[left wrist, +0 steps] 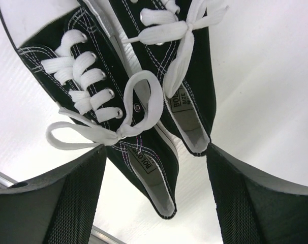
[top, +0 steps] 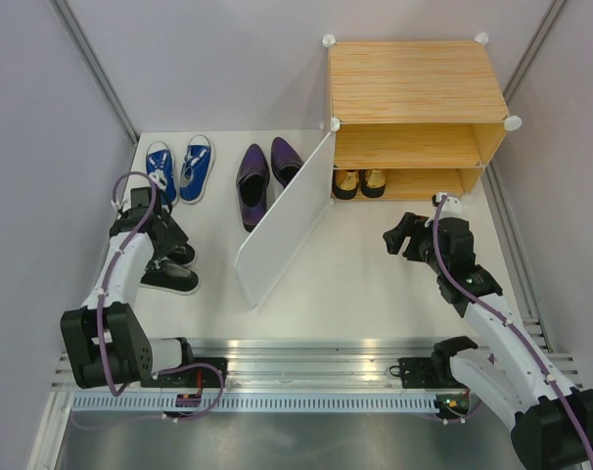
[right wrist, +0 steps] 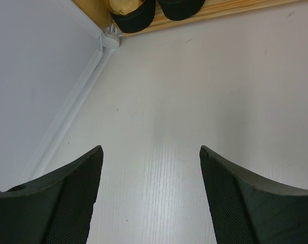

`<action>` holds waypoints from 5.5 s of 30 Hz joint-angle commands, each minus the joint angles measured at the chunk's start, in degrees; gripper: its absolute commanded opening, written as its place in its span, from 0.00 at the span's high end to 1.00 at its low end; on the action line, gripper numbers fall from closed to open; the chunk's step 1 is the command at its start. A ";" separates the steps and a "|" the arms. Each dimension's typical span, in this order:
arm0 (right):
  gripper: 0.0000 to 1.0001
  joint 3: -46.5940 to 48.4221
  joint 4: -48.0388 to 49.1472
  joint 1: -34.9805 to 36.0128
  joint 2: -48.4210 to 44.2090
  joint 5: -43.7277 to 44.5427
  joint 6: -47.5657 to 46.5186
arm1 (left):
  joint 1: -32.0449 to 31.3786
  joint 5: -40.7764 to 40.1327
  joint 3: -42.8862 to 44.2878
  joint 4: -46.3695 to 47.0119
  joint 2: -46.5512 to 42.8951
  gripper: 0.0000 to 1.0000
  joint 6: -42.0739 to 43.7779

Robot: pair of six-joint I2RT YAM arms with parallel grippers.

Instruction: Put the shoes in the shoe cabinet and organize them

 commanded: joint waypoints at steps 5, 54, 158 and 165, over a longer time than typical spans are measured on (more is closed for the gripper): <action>0.20 0.05 1.51 0.02 0.04 -0.99 -0.58 | 0.25 0.73 6.96 -3.90 -3.96 0.18 -6.43; 0.21 0.23 1.87 0.11 2.24 -4.59 -0.32 | 2.80 -4.70 -6.76 2.61 2.26 0.34 -32.21; 0.17 -3.47 3.80 0.11 -0.04 -6.26 0.47 | -2.39 11.03 -13.79 -2.58 -16.54 0.27 -18.15; 0.17 -3.55 3.98 0.11 0.13 -6.70 0.56 | -2.39 11.47 -14.85 -1.79 -12.50 0.32 -18.41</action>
